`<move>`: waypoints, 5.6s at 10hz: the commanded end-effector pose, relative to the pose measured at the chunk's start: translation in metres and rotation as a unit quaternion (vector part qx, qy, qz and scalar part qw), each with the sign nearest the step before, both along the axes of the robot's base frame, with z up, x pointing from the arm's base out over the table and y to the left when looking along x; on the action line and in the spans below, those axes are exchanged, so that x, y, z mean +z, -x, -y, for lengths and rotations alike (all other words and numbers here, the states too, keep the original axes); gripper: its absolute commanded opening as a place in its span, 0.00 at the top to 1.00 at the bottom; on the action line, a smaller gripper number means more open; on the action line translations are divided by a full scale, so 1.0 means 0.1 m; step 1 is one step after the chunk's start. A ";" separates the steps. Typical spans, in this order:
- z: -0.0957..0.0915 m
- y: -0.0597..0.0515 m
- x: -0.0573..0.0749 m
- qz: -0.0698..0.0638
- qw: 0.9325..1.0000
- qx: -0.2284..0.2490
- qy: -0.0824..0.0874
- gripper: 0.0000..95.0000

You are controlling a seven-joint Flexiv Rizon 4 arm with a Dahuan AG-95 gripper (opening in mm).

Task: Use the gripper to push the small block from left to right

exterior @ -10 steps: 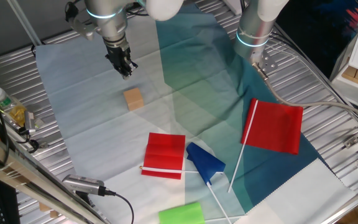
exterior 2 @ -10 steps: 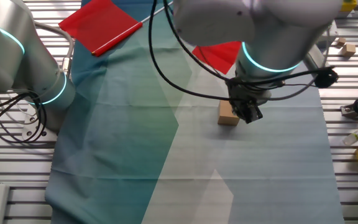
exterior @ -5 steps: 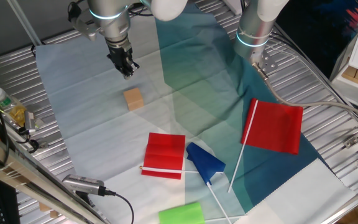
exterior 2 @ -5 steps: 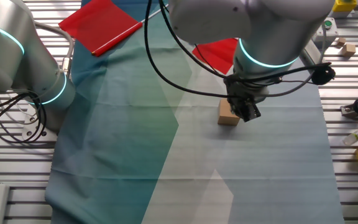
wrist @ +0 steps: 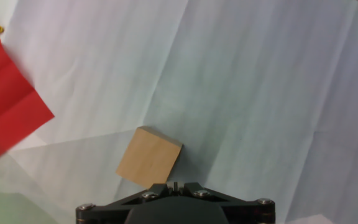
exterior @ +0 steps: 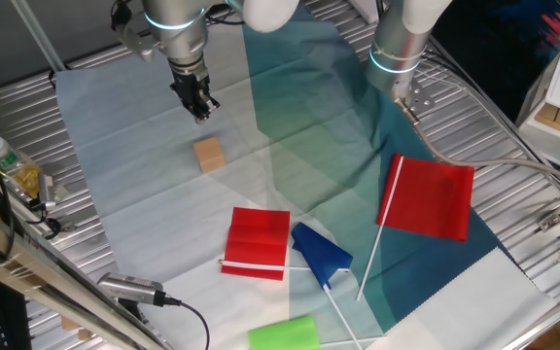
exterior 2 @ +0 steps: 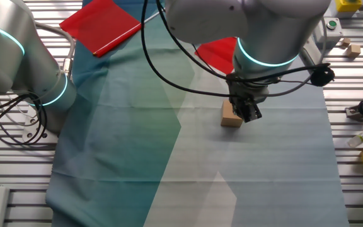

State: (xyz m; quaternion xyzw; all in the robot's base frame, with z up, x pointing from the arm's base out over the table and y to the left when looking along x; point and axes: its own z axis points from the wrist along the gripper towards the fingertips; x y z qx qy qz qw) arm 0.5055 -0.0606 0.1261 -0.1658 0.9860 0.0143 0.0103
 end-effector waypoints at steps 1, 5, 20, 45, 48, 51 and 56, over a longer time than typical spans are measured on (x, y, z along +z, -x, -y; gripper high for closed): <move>0.00 0.02 0.01 0.000 1.000 -0.005 0.000 1.00; 0.00 0.02 0.01 -0.006 1.000 -0.011 -0.003 1.00; 0.00 0.02 0.01 -0.051 0.999 0.006 -0.001 1.00; 0.15 -0.05 -0.84 -0.040 0.999 0.027 -0.007 1.00; 0.14 -0.03 -0.86 -0.038 0.999 0.026 -0.009 1.00; 0.09 0.00 -0.90 -0.035 0.999 0.024 -0.011 1.00; 0.06 0.01 -0.91 -0.032 0.999 0.020 -0.016 1.00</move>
